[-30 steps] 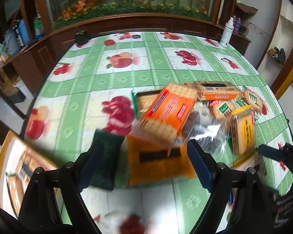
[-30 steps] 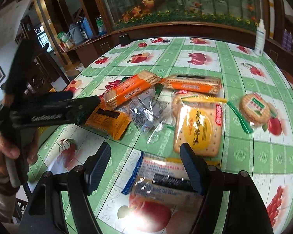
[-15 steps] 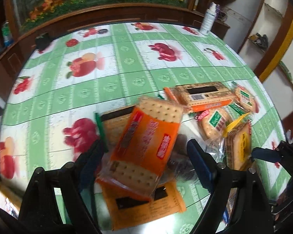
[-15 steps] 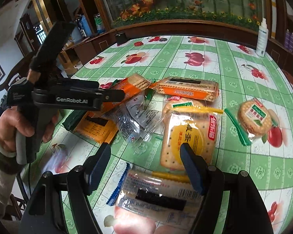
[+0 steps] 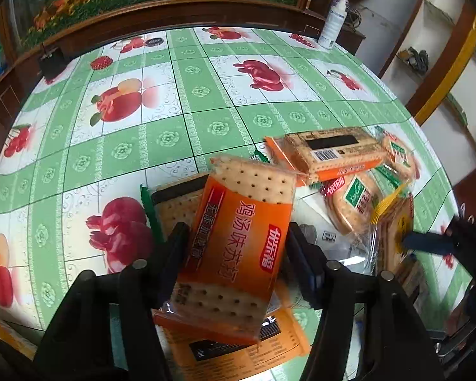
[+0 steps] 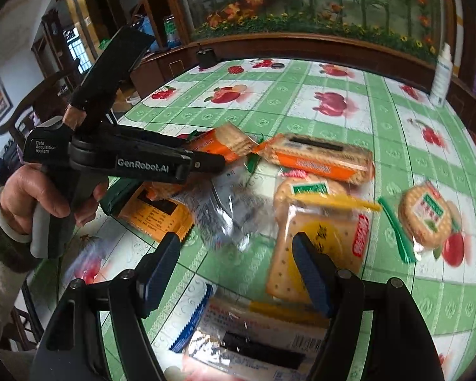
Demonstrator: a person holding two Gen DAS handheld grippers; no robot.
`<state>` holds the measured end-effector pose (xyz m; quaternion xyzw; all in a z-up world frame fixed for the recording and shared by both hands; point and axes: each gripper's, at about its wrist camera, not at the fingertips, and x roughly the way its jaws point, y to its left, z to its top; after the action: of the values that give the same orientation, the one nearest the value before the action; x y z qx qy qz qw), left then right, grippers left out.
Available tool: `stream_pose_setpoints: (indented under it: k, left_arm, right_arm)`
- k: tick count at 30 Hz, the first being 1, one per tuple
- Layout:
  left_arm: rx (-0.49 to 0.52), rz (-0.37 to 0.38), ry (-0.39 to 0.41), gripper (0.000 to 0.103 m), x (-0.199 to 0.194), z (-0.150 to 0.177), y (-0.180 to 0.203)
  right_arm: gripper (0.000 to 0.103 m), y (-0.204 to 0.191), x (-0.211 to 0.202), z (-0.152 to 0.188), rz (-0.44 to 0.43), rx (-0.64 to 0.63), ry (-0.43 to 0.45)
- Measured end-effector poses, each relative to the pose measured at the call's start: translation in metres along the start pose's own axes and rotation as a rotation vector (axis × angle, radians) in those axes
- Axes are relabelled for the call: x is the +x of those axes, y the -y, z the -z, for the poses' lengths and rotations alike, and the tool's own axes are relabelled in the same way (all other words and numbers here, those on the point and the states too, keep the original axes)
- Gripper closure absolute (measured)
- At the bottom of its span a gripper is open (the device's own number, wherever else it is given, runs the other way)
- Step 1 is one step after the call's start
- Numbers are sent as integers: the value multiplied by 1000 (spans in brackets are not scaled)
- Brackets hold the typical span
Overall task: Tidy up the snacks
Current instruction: 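Grasp the orange chicken-flavor cracker pack with the left tool, then grasp the clear plastic snack bag with the right tool while the left tool holds the orange pack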
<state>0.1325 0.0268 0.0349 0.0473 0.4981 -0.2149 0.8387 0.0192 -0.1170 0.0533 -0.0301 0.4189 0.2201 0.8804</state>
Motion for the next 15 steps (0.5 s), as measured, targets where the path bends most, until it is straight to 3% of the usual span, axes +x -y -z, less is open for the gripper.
stream_pose_setpoints:
  k: [3, 9, 10, 15]
  left_arm:
    - [-13, -39, 9, 41, -3, 4, -3]
    - [-88, -61, 12, 42, -13, 16, -20]
    - [-98, -63, 13, 42, -14, 18, -22]
    - [-128, -62, 18, 42, -24, 27, -27]
  right_arm:
    - [30, -12, 8, -11, 26, -117, -12]
    - [28, -23, 38, -26, 6, -250, -123]
    - [24, -25, 42, -27, 13, -280, -133]
    - [23, -32, 61, -31, 55, -391, -180]
